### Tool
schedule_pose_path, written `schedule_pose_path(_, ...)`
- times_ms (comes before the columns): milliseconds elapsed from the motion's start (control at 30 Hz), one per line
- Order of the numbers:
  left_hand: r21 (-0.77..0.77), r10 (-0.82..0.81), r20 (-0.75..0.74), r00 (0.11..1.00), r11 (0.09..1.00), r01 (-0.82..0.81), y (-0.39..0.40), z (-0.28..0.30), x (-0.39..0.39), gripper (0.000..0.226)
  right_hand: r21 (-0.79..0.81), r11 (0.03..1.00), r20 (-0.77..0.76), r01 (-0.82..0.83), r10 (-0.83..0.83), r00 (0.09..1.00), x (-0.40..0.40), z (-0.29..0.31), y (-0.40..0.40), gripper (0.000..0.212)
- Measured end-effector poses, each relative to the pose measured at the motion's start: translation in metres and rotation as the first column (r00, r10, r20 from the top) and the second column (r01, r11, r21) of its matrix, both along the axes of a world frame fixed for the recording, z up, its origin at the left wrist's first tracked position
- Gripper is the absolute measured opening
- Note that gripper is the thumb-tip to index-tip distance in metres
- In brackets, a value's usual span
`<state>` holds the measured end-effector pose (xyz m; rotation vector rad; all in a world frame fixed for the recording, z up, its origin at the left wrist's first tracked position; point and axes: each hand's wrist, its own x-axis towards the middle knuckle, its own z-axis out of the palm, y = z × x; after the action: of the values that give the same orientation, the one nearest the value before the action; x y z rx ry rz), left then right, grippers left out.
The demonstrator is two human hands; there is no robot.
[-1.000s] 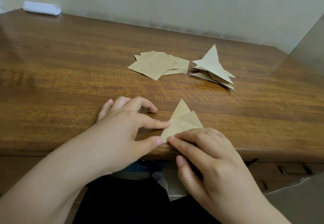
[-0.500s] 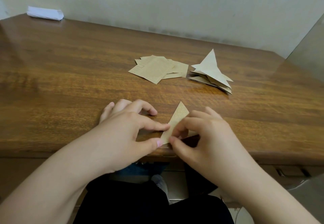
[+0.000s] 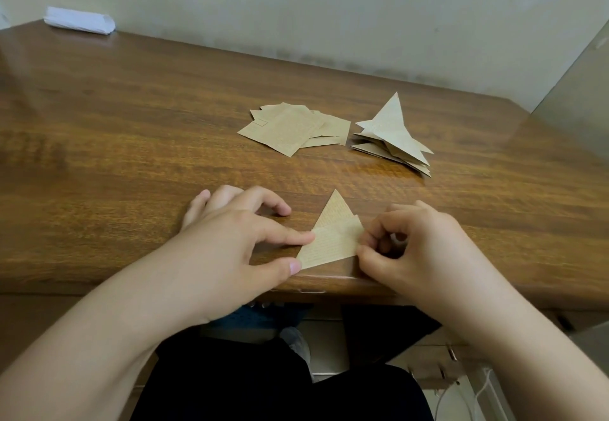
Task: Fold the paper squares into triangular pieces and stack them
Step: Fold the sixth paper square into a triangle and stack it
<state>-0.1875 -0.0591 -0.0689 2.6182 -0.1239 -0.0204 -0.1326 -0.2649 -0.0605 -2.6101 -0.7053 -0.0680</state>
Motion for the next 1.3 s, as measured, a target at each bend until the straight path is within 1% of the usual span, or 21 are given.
schedule_pose_path(100,0.003,-0.005,-0.008,1.0,1.0,0.005,0.0,0.0,0.0,0.027,-0.015,0.999,-0.023,0.04,-0.041,0.999,0.004,0.005,-0.007,0.013)
schedule_pose_path(167,0.01,-0.008,-0.007,1.0,1.0,0.008,0.001,0.0,0.0,0.027,-0.057,0.997,-0.013,0.059,-0.06,0.998,0.007,0.006,-0.011,0.013)
schedule_pose_path(233,0.015,-0.01,-0.005,1.0,1.0,0.01,0.001,-0.001,-0.001,0.028,-0.08,0.994,0.057,0.071,-0.066,0.996,0.008,0.005,-0.015,0.011)
schedule_pose_path(267,0.015,-0.012,-0.005,1.0,1.0,0.012,0.001,-0.001,-0.001,0.028,-0.052,0.996,0.1,0.066,-0.061,0.993,0.005,0.005,-0.015,0.009)
schedule_pose_path(367,0.016,-0.017,-0.004,1.0,1.0,0.017,0.0,0.0,0.0,0.028,0.056,0.998,0.152,-0.041,0.032,0.988,-0.006,0.0,-0.006,0.009)
schedule_pose_path(467,0.02,-0.014,-0.006,1.0,1.0,0.014,0.0,0.001,0.001,0.029,0.063,0.987,0.154,-0.146,0.134,0.979,-0.008,-0.011,0.011,0.013)
schedule_pose_path(533,0.032,-0.014,-0.014,1.0,0.999,0.015,0.0,0.001,0.001,0.029,0.07,0.98,0.165,-0.186,0.173,0.971,-0.007,-0.016,0.018,0.017)
schedule_pose_path(667,0.051,-0.015,-0.015,1.0,0.999,0.016,0.002,0.0,0.001,0.03,0.092,0.987,0.16,-0.133,0.117,0.98,-0.004,-0.023,0.011,0.017)
schedule_pose_path(833,0.084,-0.03,-0.019,0.999,0.996,0.032,0.002,-0.001,0.001,0.033,0.104,0.991,0.171,-0.081,0.062,0.983,0.0,-0.026,0.003,0.023)
schedule_pose_path(900,0.102,-0.034,-0.002,0.999,0.994,0.034,0.002,-0.002,0.001,0.033,0.056,0.994,0.23,-0.09,0.074,0.97,-0.002,-0.027,0.002,0.022)
schedule_pose_path(967,0.133,-0.054,0.041,0.998,0.99,0.048,0.003,-0.005,-0.002,0.034,-0.012,0.993,0.243,-0.115,0.114,0.963,-0.006,-0.027,-0.004,0.035)
schedule_pose_path(1033,0.178,-0.1,0.134,0.986,0.981,0.076,0.004,-0.011,-0.006,0.05,-0.05,0.984,0.227,-0.169,0.176,0.958,-0.011,-0.03,-0.013,0.05)
schedule_pose_path(1067,0.19,-0.119,0.183,0.976,0.978,0.084,0.003,-0.014,-0.008,0.056,-0.075,0.978,0.255,-0.193,0.206,0.945,-0.014,-0.033,-0.018,0.053)
schedule_pose_path(1133,0.222,-0.167,0.259,0.951,0.969,0.11,-0.003,-0.016,-0.013,0.053,-0.119,0.967,0.345,-0.223,0.251,0.904,-0.015,-0.039,-0.023,0.045)
schedule_pose_path(1167,0.255,-0.188,0.308,0.933,0.961,0.109,-0.007,-0.018,-0.014,0.047,-0.107,0.967,0.374,-0.233,0.256,0.891,-0.015,-0.042,-0.024,0.04)
schedule_pose_path(1233,0.275,-0.211,0.409,0.888,0.956,0.1,-0.016,-0.02,-0.012,0.036,0.002,0.964,0.367,-0.266,0.246,0.897,-0.013,-0.04,-0.024,0.029)
schedule_pose_path(1300,0.198,-0.205,0.485,0.85,0.973,0.122,-0.02,-0.02,-0.006,0.032,0.139,0.946,0.296,-0.293,0.243,0.924,-0.011,-0.033,-0.024,0.02)
